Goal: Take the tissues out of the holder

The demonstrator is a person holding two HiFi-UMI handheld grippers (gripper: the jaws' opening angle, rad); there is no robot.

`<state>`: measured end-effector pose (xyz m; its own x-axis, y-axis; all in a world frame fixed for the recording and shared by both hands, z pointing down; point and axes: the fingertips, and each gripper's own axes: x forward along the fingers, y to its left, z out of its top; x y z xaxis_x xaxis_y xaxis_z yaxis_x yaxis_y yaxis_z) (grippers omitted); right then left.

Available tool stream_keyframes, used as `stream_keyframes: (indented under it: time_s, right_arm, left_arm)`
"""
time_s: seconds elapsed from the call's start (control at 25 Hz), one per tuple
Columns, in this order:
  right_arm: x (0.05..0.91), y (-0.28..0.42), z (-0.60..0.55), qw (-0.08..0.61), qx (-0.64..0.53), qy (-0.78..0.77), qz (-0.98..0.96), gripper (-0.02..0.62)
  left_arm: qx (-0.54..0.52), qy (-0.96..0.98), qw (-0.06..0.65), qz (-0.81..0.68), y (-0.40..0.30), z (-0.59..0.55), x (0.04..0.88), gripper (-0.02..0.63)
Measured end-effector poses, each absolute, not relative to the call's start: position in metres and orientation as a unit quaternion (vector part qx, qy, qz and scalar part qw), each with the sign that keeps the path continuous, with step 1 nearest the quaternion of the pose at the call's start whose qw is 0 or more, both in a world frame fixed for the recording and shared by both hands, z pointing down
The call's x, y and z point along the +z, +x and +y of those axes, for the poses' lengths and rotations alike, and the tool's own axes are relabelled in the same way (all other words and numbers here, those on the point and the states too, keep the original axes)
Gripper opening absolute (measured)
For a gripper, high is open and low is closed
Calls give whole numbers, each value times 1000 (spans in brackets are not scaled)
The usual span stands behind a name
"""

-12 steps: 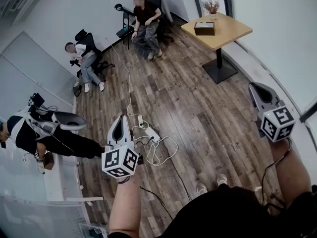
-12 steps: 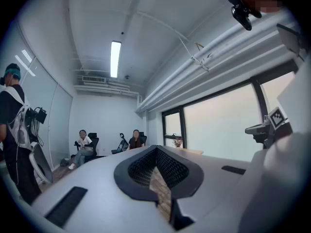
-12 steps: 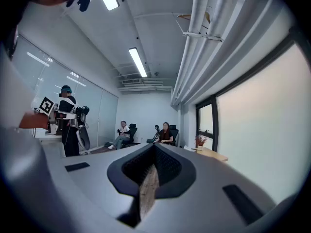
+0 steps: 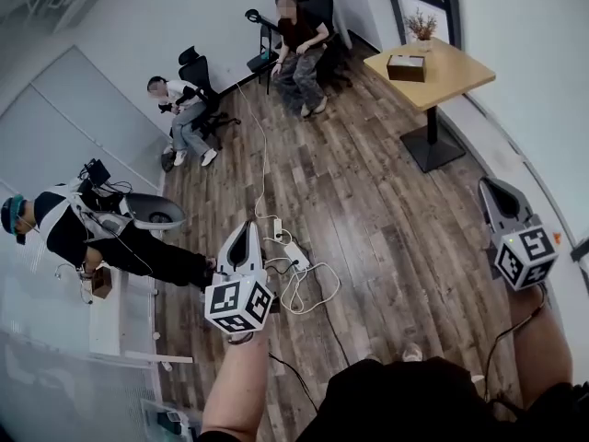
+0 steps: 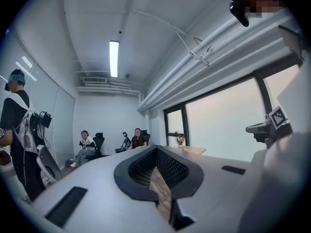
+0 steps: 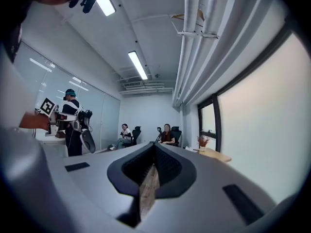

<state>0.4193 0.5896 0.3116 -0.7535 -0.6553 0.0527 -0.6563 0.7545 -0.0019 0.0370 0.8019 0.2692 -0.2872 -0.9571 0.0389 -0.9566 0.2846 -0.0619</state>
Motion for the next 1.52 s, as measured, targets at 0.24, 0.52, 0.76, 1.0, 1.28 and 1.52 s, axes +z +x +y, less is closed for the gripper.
stream_keyframes:
  time_s: [0.24, 0.52, 0.76, 1.0, 1.28, 1.52]
  right_arm:
    - [335, 419, 548, 33, 33, 345, -938, 6]
    - [339, 410, 500, 52, 24, 373, -926, 6]
    - [351, 371, 447, 47, 25, 392, -918, 6]
    - [342, 315, 390, 54, 23, 406, -912, 6]
    - [330, 270, 330, 72, 10, 444, -893, 6]
    - [331, 240, 282, 68, 11, 439, -896, 6]
  left_arm:
    - [-42, -591, 0, 806, 51, 774, 281, 8]
    - [-39, -601, 4, 798, 24, 711, 293, 8]
    - [-24, -613, -18, 790, -29, 654, 309, 8]
    - [-38, -622, -13, 782, -93, 590, 312, 8]
    - [-57, -640, -8, 767, -154, 518, 332, 8]
    - [-45, -633, -15, 773, -197, 464, 334, 8]
